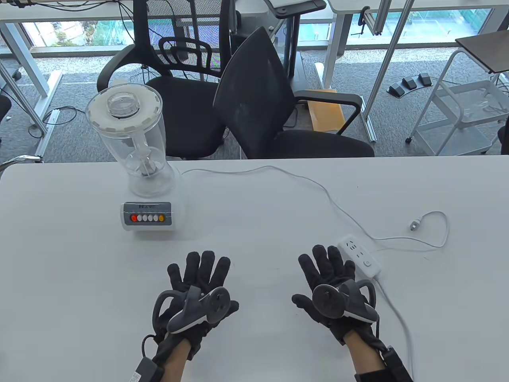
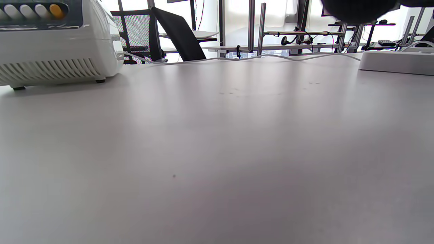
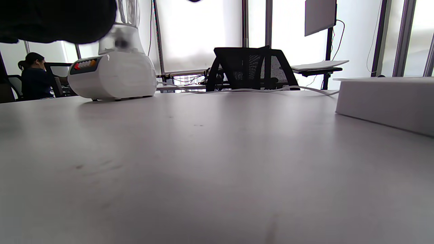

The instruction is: Plug the blender into the power strip

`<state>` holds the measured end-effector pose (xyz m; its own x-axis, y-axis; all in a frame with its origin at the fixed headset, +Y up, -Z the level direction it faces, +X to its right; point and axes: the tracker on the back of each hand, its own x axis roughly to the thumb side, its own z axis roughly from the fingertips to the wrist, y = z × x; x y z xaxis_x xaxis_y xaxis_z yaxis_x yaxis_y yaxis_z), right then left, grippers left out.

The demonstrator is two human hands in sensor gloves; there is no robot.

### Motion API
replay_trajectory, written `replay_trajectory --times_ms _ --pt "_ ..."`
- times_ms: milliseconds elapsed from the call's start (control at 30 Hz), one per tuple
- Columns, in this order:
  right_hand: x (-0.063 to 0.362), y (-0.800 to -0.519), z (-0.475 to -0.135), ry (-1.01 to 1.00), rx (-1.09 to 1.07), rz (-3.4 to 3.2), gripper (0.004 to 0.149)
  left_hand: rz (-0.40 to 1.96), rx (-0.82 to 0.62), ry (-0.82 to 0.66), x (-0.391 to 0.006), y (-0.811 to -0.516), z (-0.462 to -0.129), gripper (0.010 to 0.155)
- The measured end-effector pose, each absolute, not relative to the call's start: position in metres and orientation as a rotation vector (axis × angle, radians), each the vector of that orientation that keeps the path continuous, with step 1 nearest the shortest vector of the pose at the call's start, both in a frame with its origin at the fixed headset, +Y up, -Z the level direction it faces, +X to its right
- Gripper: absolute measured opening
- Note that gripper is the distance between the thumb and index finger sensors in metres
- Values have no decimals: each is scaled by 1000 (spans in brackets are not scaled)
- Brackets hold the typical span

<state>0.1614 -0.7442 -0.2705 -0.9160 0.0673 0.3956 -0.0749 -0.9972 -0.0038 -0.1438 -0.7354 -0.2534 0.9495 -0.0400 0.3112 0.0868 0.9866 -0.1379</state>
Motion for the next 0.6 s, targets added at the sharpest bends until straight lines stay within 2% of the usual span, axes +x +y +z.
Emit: replay_trajectory --times_ms 200,400,600 --pt "190 -744 -279 27 429 3035 96 -63 -135 -333 -140 -731 -250 101" --pt "238 -745 -285 122 149 2978 99 -48 -127 -349 -138 -728 -248 101" --pt "275 -757 -287 172 -43 2900 100 -35 -123 -374 -134 -724 -245 101"
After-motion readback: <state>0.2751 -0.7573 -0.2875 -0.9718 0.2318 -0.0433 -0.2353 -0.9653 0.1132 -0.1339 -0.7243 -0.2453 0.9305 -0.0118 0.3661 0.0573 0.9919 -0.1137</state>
